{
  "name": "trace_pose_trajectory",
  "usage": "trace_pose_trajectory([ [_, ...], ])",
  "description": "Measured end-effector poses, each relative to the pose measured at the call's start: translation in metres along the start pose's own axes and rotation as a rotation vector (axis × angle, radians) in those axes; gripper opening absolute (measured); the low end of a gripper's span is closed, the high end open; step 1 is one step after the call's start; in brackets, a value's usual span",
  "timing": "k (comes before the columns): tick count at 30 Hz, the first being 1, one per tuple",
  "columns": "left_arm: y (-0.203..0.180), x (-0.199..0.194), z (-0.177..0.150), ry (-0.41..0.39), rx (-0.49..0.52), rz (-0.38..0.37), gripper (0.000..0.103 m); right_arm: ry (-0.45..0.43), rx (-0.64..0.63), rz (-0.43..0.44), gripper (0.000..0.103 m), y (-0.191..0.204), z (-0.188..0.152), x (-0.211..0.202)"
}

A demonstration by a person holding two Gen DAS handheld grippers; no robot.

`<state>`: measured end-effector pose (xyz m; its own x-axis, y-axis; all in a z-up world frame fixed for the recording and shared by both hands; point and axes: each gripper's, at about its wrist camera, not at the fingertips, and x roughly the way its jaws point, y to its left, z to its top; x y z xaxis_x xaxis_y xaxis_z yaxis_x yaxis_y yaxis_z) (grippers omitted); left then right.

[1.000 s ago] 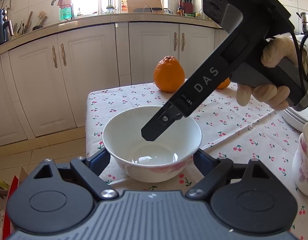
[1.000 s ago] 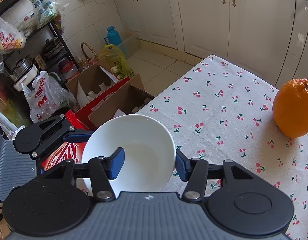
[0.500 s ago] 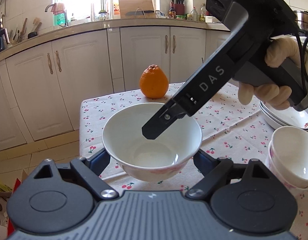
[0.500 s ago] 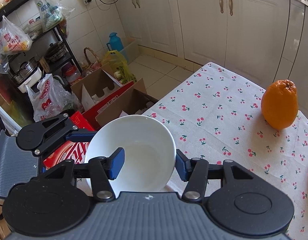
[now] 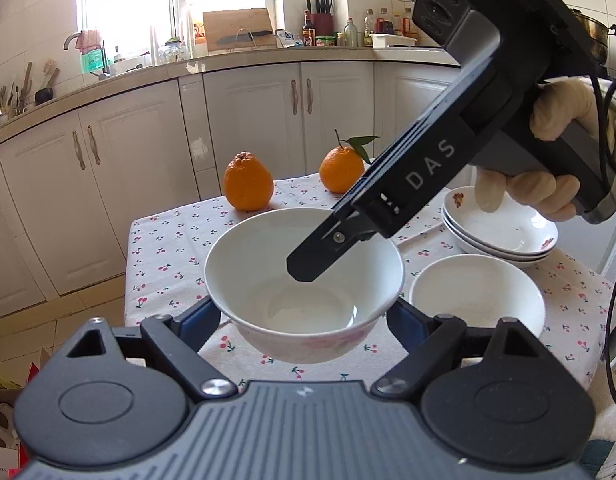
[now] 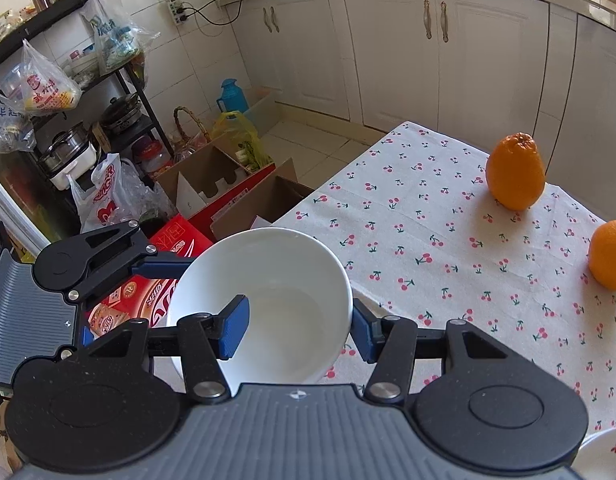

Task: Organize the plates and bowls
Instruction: 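Carry the held bowl with the right gripper and lower it into the nested bowls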

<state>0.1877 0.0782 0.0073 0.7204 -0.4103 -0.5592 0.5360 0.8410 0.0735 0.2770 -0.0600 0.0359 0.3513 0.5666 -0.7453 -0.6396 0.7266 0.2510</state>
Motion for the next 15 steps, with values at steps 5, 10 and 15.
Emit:
trace_pose_trajectory([
  [5, -0.019, -0.013, -0.001, 0.006, 0.005, -0.014, 0.09, -0.014, 0.002, 0.006, 0.059, 0.006, -0.019, -0.021],
  [10, -0.034, -0.023, 0.0, 0.005, 0.017, -0.025, 0.09, -0.023, 0.01, 0.002, 0.06, 0.01, -0.036, -0.035],
  [15, -0.048, -0.028, 0.0, 0.004, 0.031, -0.036, 0.09, -0.036, 0.017, -0.001, 0.06, 0.01, -0.052, -0.048],
])
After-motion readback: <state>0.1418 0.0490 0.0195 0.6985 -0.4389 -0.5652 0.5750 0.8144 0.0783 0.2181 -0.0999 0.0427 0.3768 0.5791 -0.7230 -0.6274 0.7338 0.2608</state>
